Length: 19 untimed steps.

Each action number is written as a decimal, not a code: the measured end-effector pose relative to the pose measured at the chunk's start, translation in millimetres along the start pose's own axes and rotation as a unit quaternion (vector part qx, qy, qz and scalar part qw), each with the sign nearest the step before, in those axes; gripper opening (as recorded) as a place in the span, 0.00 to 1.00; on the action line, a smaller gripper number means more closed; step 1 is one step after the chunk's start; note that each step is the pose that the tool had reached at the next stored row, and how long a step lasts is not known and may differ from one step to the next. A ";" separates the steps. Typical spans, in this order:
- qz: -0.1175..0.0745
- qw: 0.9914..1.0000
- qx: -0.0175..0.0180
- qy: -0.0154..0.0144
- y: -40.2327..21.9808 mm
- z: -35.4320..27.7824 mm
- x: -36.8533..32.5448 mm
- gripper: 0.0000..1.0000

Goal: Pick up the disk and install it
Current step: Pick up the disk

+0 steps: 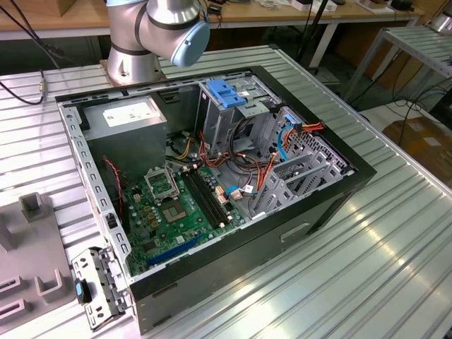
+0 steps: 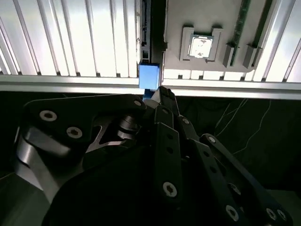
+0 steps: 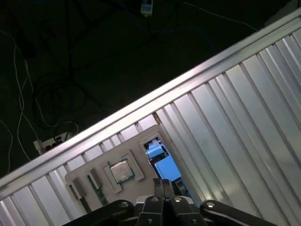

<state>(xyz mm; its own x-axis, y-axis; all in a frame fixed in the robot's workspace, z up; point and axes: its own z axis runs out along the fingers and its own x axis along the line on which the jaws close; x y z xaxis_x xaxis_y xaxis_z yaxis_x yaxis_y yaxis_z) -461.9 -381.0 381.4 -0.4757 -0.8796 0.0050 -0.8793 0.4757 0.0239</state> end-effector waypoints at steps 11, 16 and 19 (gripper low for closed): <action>-0.127 0.992 0.002 0.003 0.1 3.6 -0.4 0.11; -0.177 0.984 0.003 0.004 0.1 4.0 -0.4 0.11; -0.200 0.980 0.003 0.005 0.1 4.1 -0.4 0.11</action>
<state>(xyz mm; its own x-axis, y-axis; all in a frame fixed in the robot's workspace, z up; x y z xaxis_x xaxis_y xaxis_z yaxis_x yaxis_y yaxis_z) -461.8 -380.6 377.4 -0.0929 -0.9957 0.0056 -0.9955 0.0930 0.0204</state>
